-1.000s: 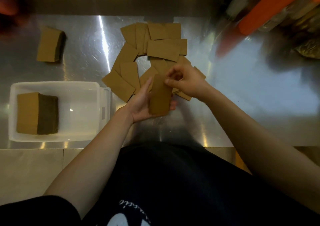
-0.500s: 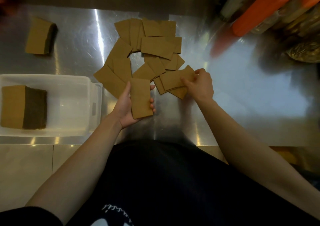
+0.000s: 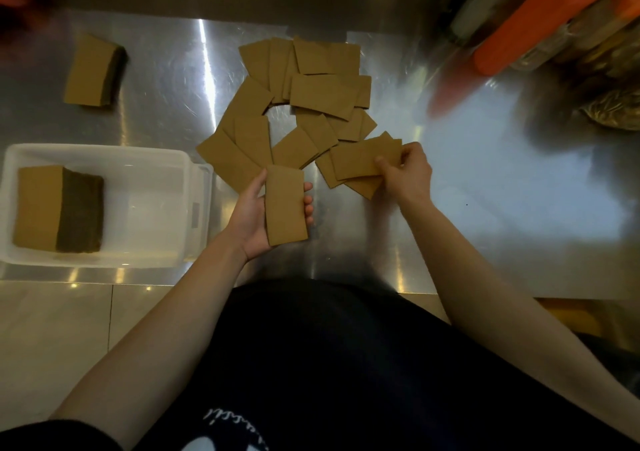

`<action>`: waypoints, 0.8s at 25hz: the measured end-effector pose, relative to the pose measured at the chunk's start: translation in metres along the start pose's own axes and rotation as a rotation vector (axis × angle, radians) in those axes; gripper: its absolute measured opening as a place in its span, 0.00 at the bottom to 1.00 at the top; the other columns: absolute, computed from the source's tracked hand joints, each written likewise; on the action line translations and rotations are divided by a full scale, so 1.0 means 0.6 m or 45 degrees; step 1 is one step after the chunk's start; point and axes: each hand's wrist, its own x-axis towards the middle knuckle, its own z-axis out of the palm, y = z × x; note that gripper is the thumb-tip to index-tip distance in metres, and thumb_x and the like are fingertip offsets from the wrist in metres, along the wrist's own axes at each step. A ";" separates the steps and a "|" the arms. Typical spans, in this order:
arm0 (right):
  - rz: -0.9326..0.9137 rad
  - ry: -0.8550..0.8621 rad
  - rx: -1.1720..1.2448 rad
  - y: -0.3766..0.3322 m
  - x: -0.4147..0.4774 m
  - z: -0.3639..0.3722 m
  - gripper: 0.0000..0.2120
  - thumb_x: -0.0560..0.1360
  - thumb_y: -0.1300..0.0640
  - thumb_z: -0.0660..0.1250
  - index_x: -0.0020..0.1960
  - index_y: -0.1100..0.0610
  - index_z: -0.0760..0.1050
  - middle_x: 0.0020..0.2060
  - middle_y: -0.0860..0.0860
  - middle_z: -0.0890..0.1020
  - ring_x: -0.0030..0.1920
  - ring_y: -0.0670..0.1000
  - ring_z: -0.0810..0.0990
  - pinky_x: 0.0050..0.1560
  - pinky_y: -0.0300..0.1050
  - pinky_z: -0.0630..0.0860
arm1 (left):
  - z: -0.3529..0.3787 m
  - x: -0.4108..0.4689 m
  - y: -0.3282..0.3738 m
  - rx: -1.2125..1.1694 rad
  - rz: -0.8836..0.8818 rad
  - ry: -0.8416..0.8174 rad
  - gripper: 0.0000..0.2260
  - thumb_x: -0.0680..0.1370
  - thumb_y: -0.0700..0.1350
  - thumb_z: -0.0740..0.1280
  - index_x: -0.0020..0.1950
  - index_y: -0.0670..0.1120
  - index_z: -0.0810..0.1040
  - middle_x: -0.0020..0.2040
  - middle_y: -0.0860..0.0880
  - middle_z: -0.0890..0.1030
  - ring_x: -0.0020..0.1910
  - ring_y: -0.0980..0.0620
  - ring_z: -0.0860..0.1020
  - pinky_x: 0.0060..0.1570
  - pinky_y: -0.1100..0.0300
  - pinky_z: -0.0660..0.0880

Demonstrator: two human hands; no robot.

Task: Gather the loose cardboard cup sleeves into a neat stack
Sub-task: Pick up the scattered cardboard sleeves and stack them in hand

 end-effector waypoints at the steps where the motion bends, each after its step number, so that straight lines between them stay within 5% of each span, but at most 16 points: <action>1: 0.007 -0.003 0.109 0.002 0.000 -0.013 0.15 0.73 0.56 0.71 0.54 0.58 0.69 0.49 0.52 0.77 0.48 0.53 0.78 0.49 0.50 0.79 | -0.001 -0.001 0.000 -0.006 0.002 0.006 0.30 0.79 0.64 0.58 0.66 0.39 0.76 0.51 0.42 0.80 0.48 0.47 0.79 0.54 0.51 0.76; 6: 0.055 -0.176 0.484 -0.007 0.000 -0.078 0.21 0.73 0.59 0.72 0.63 0.60 0.69 0.48 0.54 0.82 0.41 0.47 0.82 0.35 0.36 0.77 | -0.003 -0.003 -0.001 -0.022 0.027 0.044 0.30 0.79 0.64 0.57 0.64 0.39 0.76 0.49 0.43 0.79 0.45 0.48 0.78 0.50 0.52 0.76; 10: 0.047 -0.419 0.218 -0.013 -0.003 -0.061 0.28 0.70 0.55 0.76 0.66 0.57 0.69 0.55 0.57 0.79 0.48 0.52 0.81 0.40 0.40 0.77 | -0.001 -0.005 0.000 -0.021 0.035 0.076 0.32 0.78 0.67 0.55 0.64 0.41 0.75 0.48 0.44 0.78 0.44 0.49 0.77 0.50 0.53 0.75; 13: -0.025 -0.370 -0.034 -0.012 -0.005 -0.024 0.32 0.70 0.52 0.76 0.69 0.56 0.67 0.62 0.56 0.74 0.57 0.53 0.76 0.47 0.42 0.76 | 0.002 -0.010 0.003 -0.046 0.051 0.076 0.35 0.77 0.70 0.53 0.65 0.41 0.75 0.49 0.44 0.77 0.44 0.49 0.76 0.50 0.54 0.74; 16: -0.071 -0.258 -0.223 -0.018 0.005 0.000 0.34 0.69 0.50 0.76 0.69 0.57 0.66 0.63 0.54 0.73 0.53 0.49 0.72 0.40 0.33 0.70 | 0.002 -0.012 0.004 -0.041 0.063 0.097 0.35 0.78 0.70 0.52 0.64 0.41 0.76 0.48 0.43 0.78 0.43 0.49 0.77 0.50 0.54 0.74; 20: -0.053 -0.242 -0.420 -0.028 0.022 0.020 0.31 0.66 0.50 0.78 0.62 0.58 0.69 0.57 0.55 0.74 0.49 0.51 0.72 0.44 0.44 0.70 | 0.001 -0.014 0.004 -0.039 0.056 0.106 0.34 0.78 0.69 0.52 0.63 0.41 0.77 0.48 0.44 0.78 0.43 0.49 0.77 0.49 0.54 0.75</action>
